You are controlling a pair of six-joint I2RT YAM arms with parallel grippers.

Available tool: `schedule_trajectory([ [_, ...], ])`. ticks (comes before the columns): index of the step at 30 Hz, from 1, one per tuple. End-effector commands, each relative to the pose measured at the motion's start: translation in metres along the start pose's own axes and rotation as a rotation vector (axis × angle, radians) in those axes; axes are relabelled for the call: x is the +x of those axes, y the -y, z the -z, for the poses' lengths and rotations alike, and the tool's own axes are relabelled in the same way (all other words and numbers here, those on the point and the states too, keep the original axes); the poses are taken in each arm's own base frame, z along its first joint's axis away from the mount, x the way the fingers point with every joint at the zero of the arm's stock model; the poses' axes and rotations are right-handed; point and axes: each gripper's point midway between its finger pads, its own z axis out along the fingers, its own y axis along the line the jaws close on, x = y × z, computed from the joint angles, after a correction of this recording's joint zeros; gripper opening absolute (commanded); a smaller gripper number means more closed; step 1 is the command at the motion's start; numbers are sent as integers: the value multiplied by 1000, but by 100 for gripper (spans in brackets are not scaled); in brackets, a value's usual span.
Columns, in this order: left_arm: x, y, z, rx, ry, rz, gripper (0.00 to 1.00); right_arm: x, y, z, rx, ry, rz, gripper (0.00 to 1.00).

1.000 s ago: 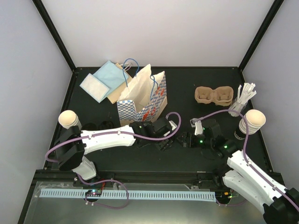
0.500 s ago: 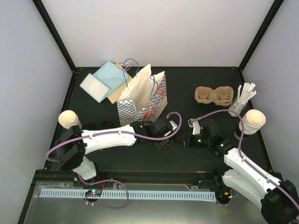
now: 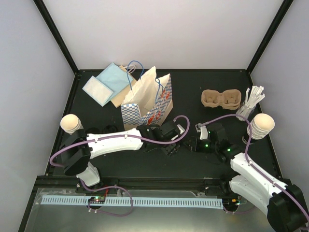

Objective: Pack the takeout coffee

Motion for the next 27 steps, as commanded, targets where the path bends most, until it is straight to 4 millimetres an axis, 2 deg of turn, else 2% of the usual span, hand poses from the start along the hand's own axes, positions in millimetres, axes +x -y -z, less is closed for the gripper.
schedule_trajectory([
  [1, 50, 1, -17, -6, -206, -14, 67, -7, -5, 10, 8, 31, 33, 45],
  [7, 49, 2, -18, -7, -206, -13, 67, -9, -23, 23, -21, 22, 83, 45],
  [8, 49, 1, -18, -8, -208, -14, 67, -9, -27, 23, -42, 14, 88, 39],
  [12, 47, 2, -18, -7, -207, -13, 67, -8, -41, 24, -110, -10, 100, 4],
  [13, 47, 2, -18, -8, -211, -13, 68, -8, -44, 24, -122, -14, 101, 1],
  [19, 47, 2, -19, -11, -219, -14, 67, -11, -49, 20, -158, -23, 96, 1],
  [27, 48, 2, -20, -11, -225, -12, 67, -9, -35, 7, -114, -53, 63, 1],
])
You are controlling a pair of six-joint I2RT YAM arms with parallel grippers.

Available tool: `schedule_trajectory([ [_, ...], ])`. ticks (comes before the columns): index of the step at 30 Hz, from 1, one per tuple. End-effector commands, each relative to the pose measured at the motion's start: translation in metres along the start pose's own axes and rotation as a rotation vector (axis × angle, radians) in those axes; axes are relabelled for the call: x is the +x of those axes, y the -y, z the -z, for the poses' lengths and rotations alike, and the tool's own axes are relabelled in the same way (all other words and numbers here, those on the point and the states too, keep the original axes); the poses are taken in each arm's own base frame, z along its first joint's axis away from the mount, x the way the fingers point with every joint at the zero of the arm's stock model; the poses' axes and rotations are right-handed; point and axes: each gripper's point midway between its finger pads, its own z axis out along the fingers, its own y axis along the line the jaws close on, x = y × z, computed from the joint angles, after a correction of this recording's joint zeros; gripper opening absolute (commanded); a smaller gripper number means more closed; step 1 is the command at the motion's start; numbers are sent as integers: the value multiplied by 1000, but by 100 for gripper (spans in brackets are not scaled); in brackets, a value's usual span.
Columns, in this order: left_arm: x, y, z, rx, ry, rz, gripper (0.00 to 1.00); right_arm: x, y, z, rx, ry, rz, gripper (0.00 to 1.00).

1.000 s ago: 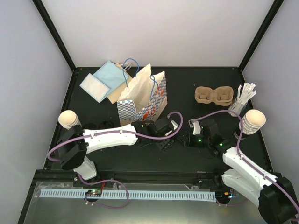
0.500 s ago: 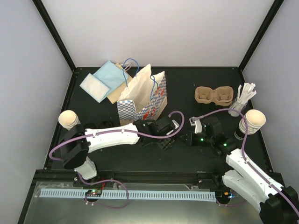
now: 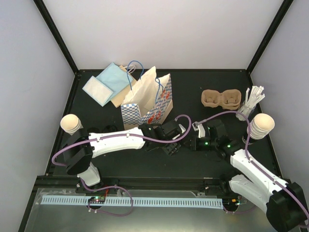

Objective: Pack the takeout coffee

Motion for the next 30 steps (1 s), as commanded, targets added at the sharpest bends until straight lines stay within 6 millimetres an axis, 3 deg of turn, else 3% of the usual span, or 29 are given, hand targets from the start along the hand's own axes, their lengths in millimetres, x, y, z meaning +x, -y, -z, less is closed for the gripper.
schedule_trajectory([
  [1, 51, 1, -19, -6, -203, -17, 67, -12, -3, -2, -6, 28, 16, 1],
  [19, 58, 3, -32, 4, -229, -17, 67, 5, 50, -18, 170, -13, -95, 1],
  [30, 65, 5, -40, 21, -251, -19, 67, 21, 59, -26, 168, -84, -117, 1],
])
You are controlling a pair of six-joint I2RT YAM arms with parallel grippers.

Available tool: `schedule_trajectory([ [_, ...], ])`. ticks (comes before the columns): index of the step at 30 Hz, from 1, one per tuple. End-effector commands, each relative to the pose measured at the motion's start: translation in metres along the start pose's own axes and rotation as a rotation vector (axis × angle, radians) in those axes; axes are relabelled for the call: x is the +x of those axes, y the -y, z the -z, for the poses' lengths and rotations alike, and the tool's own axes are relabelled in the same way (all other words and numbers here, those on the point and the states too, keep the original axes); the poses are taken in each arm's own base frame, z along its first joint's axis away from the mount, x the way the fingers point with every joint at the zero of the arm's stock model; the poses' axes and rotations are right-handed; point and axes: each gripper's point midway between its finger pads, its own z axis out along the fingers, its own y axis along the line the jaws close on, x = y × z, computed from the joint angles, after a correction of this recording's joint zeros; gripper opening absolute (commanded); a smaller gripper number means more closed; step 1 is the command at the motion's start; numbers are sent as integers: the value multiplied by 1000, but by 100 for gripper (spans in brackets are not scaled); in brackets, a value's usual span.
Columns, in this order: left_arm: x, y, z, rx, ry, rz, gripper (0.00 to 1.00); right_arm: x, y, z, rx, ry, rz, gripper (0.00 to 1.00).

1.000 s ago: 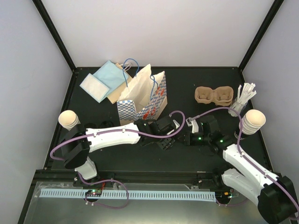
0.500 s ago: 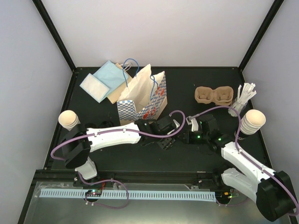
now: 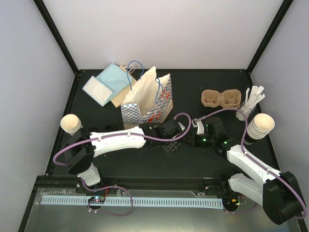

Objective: Pack the takeout coffee

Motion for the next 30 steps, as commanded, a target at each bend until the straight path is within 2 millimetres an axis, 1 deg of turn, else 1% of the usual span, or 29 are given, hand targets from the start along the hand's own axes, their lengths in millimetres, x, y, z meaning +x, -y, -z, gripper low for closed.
schedule_trajectory([
  [1, 67, 12, -36, 49, -249, -46, 67, 37, 44, -11, 133, -114, -83, 1],
  [8, 68, 14, -38, 66, -249, -43, 67, 35, 47, -13, 152, -121, -95, 1],
  [12, 70, 15, -39, 73, -255, -41, 67, 38, 51, -15, 172, -148, -101, 1],
  [15, 71, 16, -40, 73, -255, -40, 67, 47, 57, -16, 187, -181, -117, 1],
  [20, 72, 17, -42, 80, -257, -38, 67, 70, 75, -18, 225, -229, -166, 1],
  [22, 73, 17, -43, 81, -260, -37, 67, 76, 81, -18, 243, -241, -177, 1],
  [24, 74, 17, -44, 80, -264, -37, 67, 76, 81, -17, 248, -237, -177, 1],
  [28, 75, 16, -43, 80, -262, -36, 67, 70, 78, -12, 261, -223, -165, 1],
  [30, 75, 16, -42, 79, -262, -35, 67, 63, 70, -10, 250, -206, -144, 1],
])
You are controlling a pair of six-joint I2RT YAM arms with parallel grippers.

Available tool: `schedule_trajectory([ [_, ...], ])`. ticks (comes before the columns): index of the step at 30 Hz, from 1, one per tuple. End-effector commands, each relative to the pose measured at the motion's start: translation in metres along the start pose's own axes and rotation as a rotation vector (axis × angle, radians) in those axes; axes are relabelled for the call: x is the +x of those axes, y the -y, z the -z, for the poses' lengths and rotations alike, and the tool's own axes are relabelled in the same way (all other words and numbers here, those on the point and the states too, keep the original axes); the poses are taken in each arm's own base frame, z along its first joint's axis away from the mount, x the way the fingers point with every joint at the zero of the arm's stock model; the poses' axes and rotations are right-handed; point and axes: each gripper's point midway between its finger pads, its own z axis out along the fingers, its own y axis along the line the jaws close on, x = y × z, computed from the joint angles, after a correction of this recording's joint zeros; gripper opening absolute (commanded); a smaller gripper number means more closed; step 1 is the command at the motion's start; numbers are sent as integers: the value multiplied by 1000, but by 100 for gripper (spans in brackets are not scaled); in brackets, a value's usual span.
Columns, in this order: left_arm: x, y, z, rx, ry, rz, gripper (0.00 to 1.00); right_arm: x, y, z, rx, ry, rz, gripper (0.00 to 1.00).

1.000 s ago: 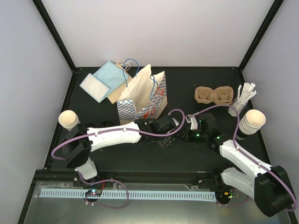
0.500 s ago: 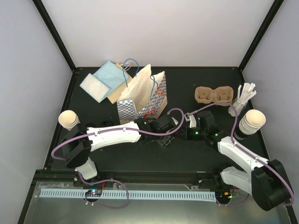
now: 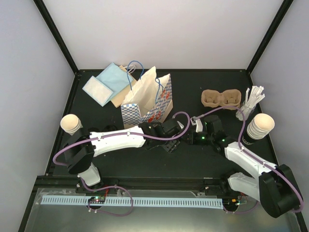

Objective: Pack the takeout coffee

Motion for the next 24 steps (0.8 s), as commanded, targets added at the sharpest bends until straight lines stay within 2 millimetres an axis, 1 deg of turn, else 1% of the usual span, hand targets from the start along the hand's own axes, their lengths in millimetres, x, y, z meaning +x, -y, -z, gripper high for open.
schedule_trajectory([
  [1, 74, 22, -37, 96, -257, -64, 67, 67, 61, 5, 262, -190, -150, 1],
  [6, 75, 20, -36, 92, -258, -66, 67, 29, 28, 15, 196, -92, -87, 1],
  [8, 75, 20, -36, 90, -258, -68, 67, 16, 15, 18, 152, -71, -76, 1],
  [11, 75, 20, -34, 86, -259, -71, 67, 1, -1, 22, 84, -42, -62, 1],
  [13, 74, 19, -33, 86, -256, -73, 67, -4, -6, 23, 61, -41, -53, 1],
  [16, 73, 19, -31, 84, -253, -77, 67, -5, -9, 21, 43, -57, -52, 1],
  [24, 74, 19, -31, 87, -261, -83, 67, -7, -1, 16, 49, -63, -75, 1],
])
